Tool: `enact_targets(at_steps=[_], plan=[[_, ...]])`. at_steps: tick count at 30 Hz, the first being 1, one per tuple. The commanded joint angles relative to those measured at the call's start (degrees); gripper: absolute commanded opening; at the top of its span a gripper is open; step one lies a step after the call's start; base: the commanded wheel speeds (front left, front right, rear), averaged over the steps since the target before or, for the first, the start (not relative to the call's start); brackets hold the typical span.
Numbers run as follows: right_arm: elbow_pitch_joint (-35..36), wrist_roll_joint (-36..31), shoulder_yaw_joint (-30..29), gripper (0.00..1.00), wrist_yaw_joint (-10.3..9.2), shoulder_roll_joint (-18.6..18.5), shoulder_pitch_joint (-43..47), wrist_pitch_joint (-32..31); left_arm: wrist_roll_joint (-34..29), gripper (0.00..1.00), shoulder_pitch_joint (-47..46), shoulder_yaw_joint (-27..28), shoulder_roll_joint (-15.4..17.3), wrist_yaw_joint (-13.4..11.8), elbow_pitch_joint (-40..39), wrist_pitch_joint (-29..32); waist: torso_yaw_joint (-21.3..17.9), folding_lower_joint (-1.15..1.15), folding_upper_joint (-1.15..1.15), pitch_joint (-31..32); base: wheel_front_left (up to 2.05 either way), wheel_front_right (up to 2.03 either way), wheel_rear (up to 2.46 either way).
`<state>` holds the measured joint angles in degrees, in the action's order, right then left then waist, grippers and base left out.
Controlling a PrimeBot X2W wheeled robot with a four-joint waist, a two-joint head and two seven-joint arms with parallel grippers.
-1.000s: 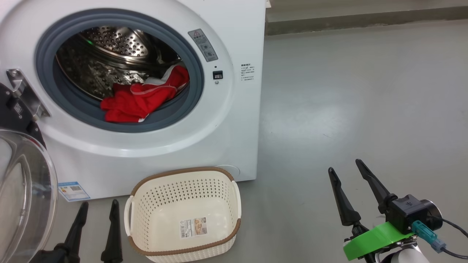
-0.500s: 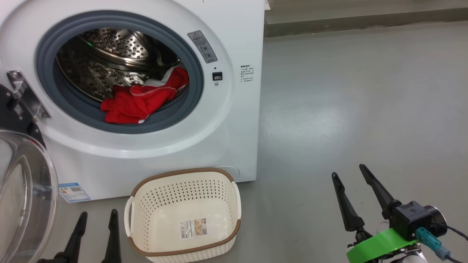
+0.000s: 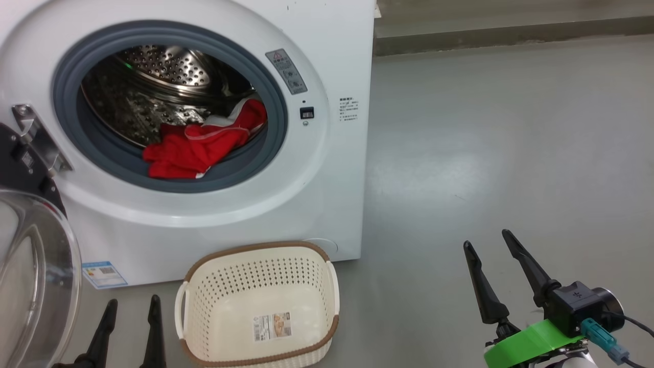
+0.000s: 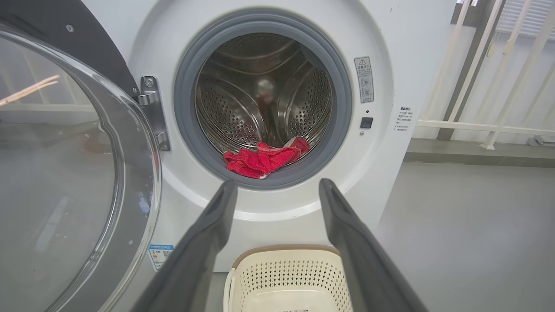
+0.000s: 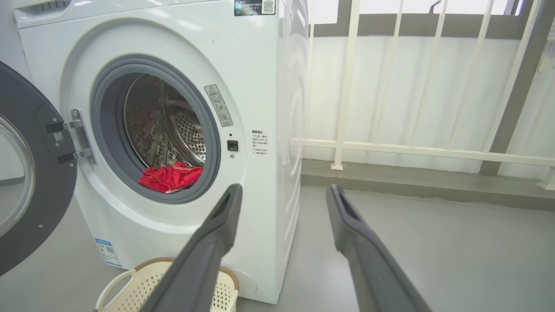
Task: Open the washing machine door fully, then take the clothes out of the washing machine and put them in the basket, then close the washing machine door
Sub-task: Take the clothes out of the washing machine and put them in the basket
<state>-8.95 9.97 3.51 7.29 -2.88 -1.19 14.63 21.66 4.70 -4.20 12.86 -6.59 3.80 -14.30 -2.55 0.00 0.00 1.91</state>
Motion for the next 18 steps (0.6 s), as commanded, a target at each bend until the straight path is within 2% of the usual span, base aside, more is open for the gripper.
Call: enact_targets(at_steps=[1, 11, 18], plan=[[1.3, -0.8, 1.4, 1.0, 0.2, 0.0, -0.9, 0.4, -0.3, 1.0, -1.8, 2.1, 0.7, -0.2, -1.1, -0.7, 0.1, 0.0, 0.0, 0.0, 1.45, -1.45, 0.0], [0.5, -0.7, 1.9, 1.0, 0.2, 0.0, -1.0, 0.4, 0.4, 1.0, -2.1, 2.1, 0.5, 0.6, -1.7, -0.7, 0.3, 0.0, 0.0, -0.1, 1.76, -1.76, 0.0], [0.1, -0.8, 2.0, 1.0, 0.2, 0.0, -1.0, 0.4, -0.4, 1.0, -1.9, 1.8, 0.4, 0.6, -1.8, -0.7, 0.5, 0.0, 0.0, 0.1, 0.9, -0.9, 0.0]])
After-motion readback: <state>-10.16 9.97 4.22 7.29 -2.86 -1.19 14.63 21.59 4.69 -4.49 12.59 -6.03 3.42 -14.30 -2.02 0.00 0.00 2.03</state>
